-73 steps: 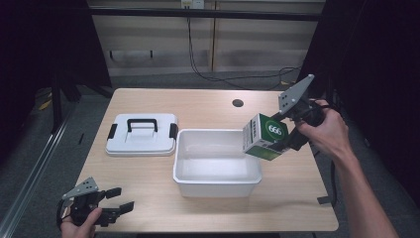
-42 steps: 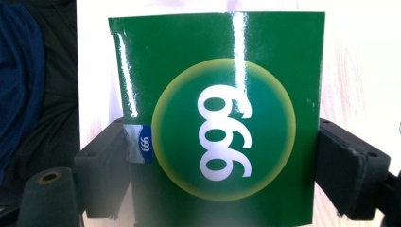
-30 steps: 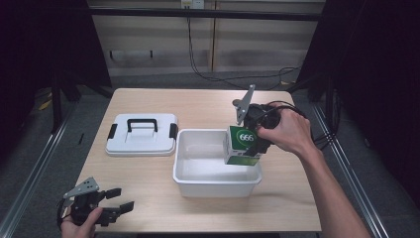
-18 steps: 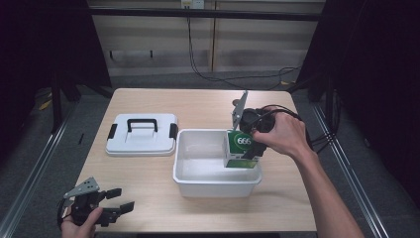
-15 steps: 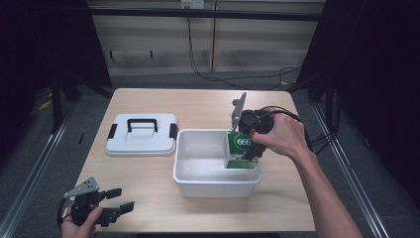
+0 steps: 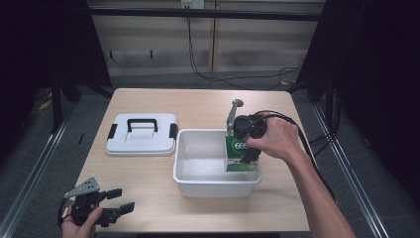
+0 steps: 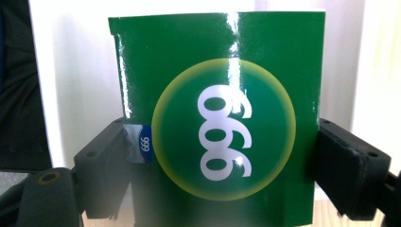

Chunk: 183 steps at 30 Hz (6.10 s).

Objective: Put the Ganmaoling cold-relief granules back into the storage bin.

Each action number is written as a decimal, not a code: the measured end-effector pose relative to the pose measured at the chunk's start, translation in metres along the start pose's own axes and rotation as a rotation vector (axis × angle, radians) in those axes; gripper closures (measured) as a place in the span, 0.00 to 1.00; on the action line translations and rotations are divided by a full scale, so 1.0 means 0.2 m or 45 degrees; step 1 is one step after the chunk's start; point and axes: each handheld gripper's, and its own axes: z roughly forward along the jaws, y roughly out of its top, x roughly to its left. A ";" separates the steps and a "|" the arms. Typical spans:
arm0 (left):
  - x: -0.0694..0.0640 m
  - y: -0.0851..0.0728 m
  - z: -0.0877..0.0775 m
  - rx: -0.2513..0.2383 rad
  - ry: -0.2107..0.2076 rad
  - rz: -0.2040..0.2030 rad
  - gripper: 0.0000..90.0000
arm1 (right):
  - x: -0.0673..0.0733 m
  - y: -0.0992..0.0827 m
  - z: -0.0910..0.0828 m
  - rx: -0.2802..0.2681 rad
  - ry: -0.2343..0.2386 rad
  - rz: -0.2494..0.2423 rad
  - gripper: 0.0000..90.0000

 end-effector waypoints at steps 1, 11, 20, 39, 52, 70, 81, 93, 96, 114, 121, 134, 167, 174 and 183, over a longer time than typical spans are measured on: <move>0.00 0.00 0.00 -0.001 0.002 0.000 0.23 | 0.00 0.01 0.01 0.017 0.001 0.002 0.17; 0.00 0.00 0.00 -0.007 0.011 -0.008 0.23 | -0.01 0.02 0.08 0.056 0.003 -0.003 0.17; 0.00 0.00 0.00 -0.005 0.006 -0.005 0.23 | -0.01 0.02 0.14 0.067 0.011 0.004 0.16; 0.00 0.00 0.00 -0.006 0.006 -0.010 0.23 | -0.03 0.01 0.27 0.110 0.046 0.043 0.15; 0.00 0.00 0.00 -0.011 0.001 -0.014 0.23 | -0.02 0.03 0.35 0.169 0.074 0.041 0.15; 0.00 0.00 0.00 -0.008 0.002 -0.017 0.23 | -0.03 0.06 0.42 0.228 0.052 0.046 0.14; 0.00 0.00 0.00 -0.008 0.001 -0.017 0.23 | -0.02 0.06 0.43 0.237 0.037 0.037 0.14; 0.01 0.00 -0.01 -0.020 -0.030 -0.014 0.22 | -0.02 0.04 0.41 0.155 0.043 0.004 0.11; 0.01 0.00 -0.01 -0.018 -0.029 -0.013 0.22 | -0.02 0.03 0.39 0.136 0.043 0.008 0.10; 0.00 0.00 0.00 -0.009 0.000 -0.008 0.22 | -0.01 -0.09 0.17 -0.166 0.015 0.139 0.15; 0.00 0.00 -0.01 -0.011 0.002 -0.003 0.22 | 0.03 -0.16 0.09 -0.333 -0.020 0.183 0.20; 0.00 0.00 -0.01 -0.016 0.008 -0.011 0.22 | 0.08 -0.32 0.06 -0.625 -0.065 0.307 0.23; 0.00 0.00 -0.01 -0.036 0.029 -0.014 0.23 | 0.38 -0.84 0.13 -1.002 -0.302 0.658 0.22; 0.00 -0.01 -0.02 -0.064 0.061 -0.021 0.27 | 0.47 -0.95 0.21 -1.041 -0.352 0.747 0.19; -0.01 0.00 -0.01 -0.057 0.086 -0.001 0.27 | 0.53 -1.08 0.34 -1.032 -0.405 0.860 0.17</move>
